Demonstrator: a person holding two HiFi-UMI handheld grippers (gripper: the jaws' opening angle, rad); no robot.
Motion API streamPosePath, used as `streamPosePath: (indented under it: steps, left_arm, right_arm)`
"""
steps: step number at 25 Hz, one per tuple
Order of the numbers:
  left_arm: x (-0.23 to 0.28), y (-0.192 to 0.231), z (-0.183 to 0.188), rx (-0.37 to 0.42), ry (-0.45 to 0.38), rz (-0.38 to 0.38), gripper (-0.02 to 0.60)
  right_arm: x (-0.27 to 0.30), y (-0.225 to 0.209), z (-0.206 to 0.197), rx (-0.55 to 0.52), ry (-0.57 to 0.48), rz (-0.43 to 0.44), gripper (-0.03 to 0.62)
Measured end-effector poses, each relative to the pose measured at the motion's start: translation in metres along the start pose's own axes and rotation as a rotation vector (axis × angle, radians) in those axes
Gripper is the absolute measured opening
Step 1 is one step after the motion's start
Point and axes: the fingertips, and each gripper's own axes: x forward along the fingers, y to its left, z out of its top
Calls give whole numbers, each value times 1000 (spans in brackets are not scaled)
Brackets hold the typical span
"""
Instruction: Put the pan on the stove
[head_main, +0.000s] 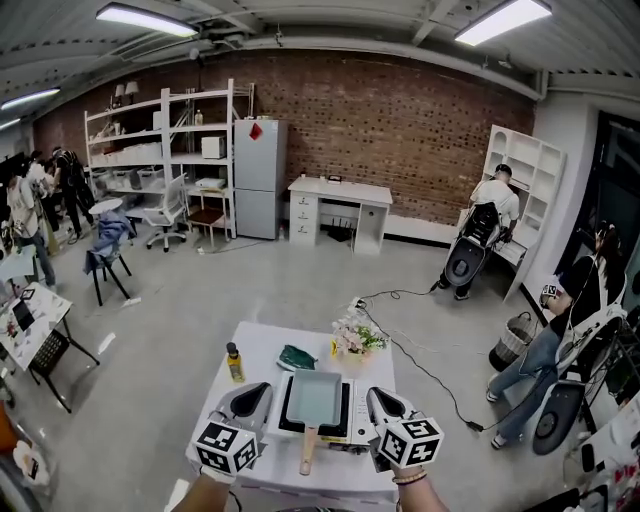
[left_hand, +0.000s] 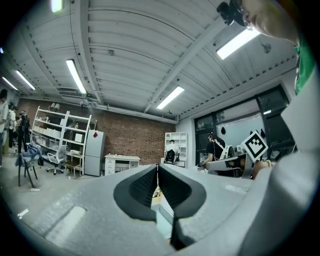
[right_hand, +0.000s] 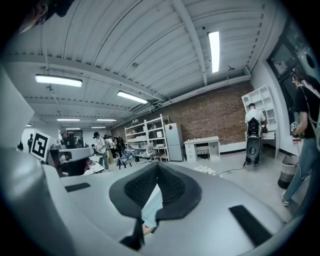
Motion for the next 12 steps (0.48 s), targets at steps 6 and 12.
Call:
streamPosePath:
  steps: [6, 12]
  left_arm:
    - [-12, 6, -9, -4, -5, 15, 18]
    - [-18, 2, -7, -21, -8, 24, 18]
  right_arm:
    - [-11, 6, -2, -27, -25, -10, 3]
    - [-21, 2, -2, -37, -8, -47, 2]
